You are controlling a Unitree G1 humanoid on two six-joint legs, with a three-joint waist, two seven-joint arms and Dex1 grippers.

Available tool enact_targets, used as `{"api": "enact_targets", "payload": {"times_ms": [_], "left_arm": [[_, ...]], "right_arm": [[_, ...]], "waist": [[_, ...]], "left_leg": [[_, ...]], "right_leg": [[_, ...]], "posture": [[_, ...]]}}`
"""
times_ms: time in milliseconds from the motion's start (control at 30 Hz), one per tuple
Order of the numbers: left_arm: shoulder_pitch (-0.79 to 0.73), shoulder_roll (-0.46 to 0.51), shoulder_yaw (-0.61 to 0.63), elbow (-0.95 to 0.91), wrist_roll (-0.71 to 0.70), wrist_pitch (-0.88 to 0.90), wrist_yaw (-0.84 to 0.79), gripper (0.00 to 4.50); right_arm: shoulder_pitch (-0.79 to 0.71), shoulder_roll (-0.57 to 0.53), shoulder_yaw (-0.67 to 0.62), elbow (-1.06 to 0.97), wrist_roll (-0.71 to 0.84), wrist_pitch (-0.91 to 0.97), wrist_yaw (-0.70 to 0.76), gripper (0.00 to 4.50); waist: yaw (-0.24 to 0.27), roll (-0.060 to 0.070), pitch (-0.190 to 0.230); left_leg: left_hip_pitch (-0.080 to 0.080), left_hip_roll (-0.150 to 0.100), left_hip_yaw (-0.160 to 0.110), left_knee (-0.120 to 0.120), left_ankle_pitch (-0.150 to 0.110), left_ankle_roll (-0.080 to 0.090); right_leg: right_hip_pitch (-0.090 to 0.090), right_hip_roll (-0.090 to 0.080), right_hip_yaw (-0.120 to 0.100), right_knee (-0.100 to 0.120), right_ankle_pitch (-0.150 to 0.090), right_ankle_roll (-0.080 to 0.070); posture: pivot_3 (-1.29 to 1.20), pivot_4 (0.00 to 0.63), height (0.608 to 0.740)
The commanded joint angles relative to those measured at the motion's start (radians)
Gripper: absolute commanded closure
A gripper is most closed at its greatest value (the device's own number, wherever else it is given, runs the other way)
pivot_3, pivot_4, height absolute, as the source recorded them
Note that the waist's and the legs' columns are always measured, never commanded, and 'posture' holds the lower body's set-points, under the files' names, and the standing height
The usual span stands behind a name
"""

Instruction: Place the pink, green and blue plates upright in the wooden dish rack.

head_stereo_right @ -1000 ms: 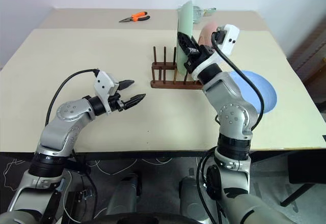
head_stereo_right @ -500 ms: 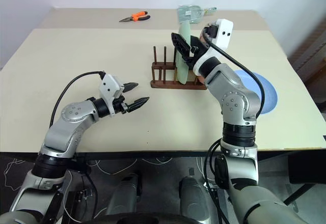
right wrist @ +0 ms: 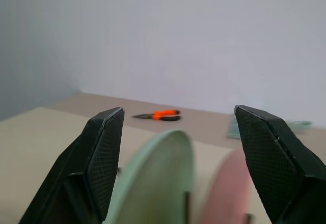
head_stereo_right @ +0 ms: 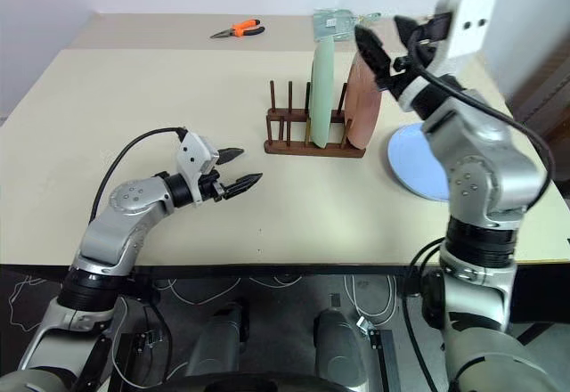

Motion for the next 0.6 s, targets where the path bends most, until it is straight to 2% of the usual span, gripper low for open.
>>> {"api": "enact_targets", "payload": {"times_ms": [33,200,333,433,500,567,600], "left_arm": [[-0.029,-0.012,-0.01,-0.004,0.01,-0.032,-0.009,0.98],[-0.037,-0.01,-0.007,-0.001,0.004,-0.033,-0.029,0.98],[-0.036,-0.005,-0.014,0.003,0.004,-0.038,-0.052,0.98],[-0.044,-0.01,-0.022,0.01,0.011,-0.043,-0.06,0.98],[-0.055,-0.017,-0.029,0.017,0.014,-0.045,-0.064,0.98],[-0.062,-0.019,-0.033,0.023,0.018,-0.048,-0.068,0.98],[-0.064,-0.019,-0.032,0.024,0.019,-0.048,-0.07,0.98]], "right_arm": [[0.053,-0.077,-0.086,-0.063,0.053,0.004,0.072,0.06],[0.272,-0.279,-0.182,-0.041,-0.027,-0.039,0.209,0.06],[0.545,-0.366,-0.108,-0.074,-0.133,-0.091,0.324,0.06],[0.619,-0.351,-0.006,-0.064,-0.224,-0.127,0.3,0.06],[0.588,-0.291,0.107,0.009,-0.343,-0.155,0.202,0.06],[0.559,-0.248,0.168,0.07,-0.417,-0.172,0.147,0.06],[0.549,-0.235,0.183,0.097,-0.437,-0.176,0.137,0.29]], "waist": [[0.003,0.0,0.0],[0.007,0.0,0.0],[0.0,0.0,0.0],[-0.013,0.002,0.0],[-0.021,0.002,0.0],[-0.023,0.002,0.0],[-0.022,0.002,0.0]], "left_leg": [[0.0,0.0,0.0,0.0,0.0,0.0],[0.0,-0.001,0.0,0.001,0.0,0.001],[0.001,-0.001,0.0,0.001,-0.001,0.001],[0.002,-0.001,0.001,0.002,-0.001,0.001],[0.002,-0.001,0.001,0.003,-0.001,0.001],[0.002,-0.001,0.0,0.004,0.0,0.001],[0.002,-0.001,0.0,0.004,0.0,0.001]], "right_leg": [[0.0,0.0,0.0,0.0,0.0,0.0],[0.001,-0.001,0.0,-0.002,0.0,0.0],[0.003,-0.001,0.0,-0.002,0.0,0.0],[0.002,-0.001,0.002,-0.001,0.0,0.0],[0.002,-0.001,0.002,0.0,0.0,-0.001],[0.003,0.0,0.002,0.0,0.001,-0.001],[0.003,-0.001,0.002,-0.001,0.001,-0.001]], "posture": [[0.0,0.15,0.74],[0.0,0.15,0.74],[0.0,0.15,0.74],[0.0,0.15,0.74],[0.0,0.15,0.74],[0.0,0.15,0.74],[0.0,0.15,0.74]]}}
